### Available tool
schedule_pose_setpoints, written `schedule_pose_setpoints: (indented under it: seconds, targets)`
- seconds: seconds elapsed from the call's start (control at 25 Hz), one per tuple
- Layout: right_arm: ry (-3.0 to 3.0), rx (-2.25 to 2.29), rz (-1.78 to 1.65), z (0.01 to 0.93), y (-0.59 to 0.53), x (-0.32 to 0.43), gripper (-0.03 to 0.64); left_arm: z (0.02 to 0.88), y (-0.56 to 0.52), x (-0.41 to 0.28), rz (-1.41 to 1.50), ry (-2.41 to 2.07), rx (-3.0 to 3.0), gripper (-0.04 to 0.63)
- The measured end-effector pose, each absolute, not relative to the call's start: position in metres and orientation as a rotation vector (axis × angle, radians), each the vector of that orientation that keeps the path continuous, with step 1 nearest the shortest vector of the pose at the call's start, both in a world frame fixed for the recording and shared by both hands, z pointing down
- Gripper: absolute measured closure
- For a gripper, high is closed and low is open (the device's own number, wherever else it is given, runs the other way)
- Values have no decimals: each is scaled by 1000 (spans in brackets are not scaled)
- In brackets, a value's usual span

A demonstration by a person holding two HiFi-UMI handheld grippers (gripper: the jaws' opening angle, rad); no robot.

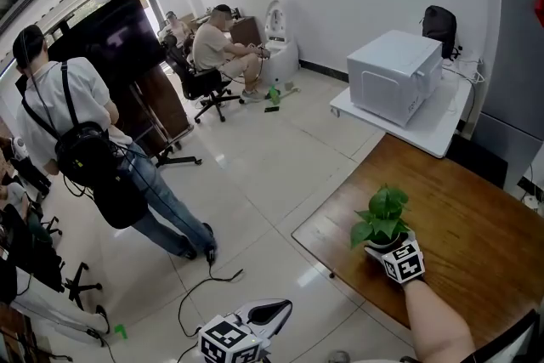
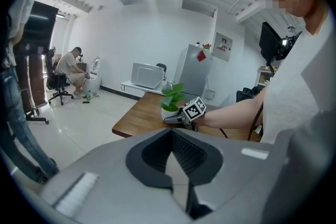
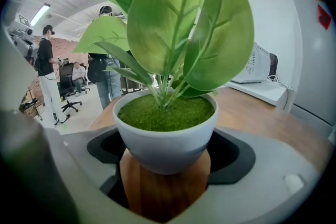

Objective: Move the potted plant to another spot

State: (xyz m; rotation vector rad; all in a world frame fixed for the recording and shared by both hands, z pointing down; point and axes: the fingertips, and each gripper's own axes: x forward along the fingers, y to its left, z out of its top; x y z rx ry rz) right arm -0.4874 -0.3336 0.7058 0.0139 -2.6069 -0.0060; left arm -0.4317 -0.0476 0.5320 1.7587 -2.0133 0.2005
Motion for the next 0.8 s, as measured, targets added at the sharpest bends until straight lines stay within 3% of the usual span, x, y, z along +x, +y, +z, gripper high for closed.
schedule_pose_setpoints:
  seconds: [0.8]
  targets:
    - [-2590,14,52,714,-337,-481,136,534,-50,-440,184,-2000,1775,600]
